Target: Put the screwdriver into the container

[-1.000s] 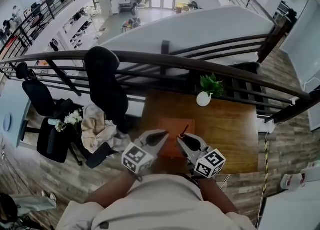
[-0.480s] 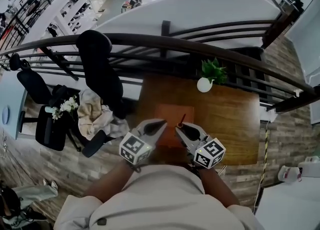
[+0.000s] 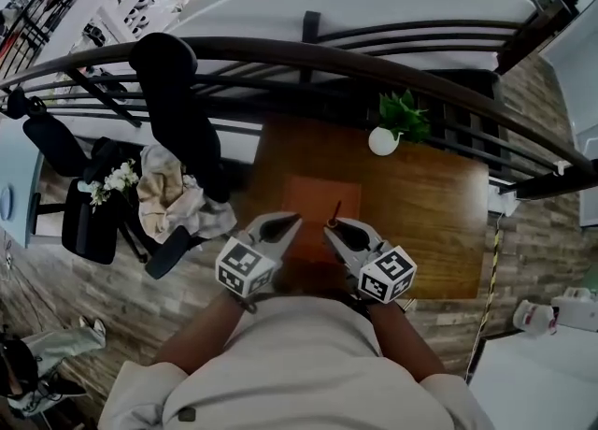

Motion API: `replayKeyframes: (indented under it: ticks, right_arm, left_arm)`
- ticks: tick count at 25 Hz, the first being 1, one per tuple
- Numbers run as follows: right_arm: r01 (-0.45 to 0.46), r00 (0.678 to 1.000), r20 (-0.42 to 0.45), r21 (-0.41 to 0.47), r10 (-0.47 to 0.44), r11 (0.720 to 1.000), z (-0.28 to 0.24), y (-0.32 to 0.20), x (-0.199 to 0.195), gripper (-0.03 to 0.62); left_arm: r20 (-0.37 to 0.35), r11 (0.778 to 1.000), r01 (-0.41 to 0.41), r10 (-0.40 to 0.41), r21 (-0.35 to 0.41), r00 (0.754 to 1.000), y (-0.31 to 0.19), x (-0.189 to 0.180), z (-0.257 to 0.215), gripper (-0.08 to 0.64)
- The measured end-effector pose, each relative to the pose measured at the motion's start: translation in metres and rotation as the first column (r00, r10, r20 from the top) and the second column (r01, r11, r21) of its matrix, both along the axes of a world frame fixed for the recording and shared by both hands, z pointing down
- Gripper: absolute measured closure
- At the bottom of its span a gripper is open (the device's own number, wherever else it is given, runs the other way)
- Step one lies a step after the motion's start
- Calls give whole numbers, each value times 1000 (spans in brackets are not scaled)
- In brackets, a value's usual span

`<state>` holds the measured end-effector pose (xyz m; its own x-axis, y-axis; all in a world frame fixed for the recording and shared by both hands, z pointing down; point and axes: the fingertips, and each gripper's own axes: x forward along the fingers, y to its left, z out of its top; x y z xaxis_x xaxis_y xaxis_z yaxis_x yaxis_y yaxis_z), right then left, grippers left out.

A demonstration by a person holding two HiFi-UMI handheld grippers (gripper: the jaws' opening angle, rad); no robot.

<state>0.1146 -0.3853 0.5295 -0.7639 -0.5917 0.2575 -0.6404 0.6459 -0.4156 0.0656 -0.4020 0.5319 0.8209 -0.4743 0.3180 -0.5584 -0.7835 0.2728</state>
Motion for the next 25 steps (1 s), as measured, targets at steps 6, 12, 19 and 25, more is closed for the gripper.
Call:
replayKeyframes:
  ticks: [6,12,19,25]
  right_arm:
    - [13,999,-30,-38,-15,999,29,-3,3,515]
    - [24,998,-47,-88,-28,996,61,-6,6,515]
    - [39,995,-89,-129,-51,991,92,-5,10,515]
    - [72,989,-119,-166,-92,983,118,-1,12,515]
  left_arm:
    - [20,999,0,1,-35,1000,-1,1,28,557]
    - [43,998,1,1,-56,999,0,4,48,557]
    - [74,995,9,-2,-97,997,-1,6,72,557]
    - [96,990,19,-6,-139,995,2,8,99,557]
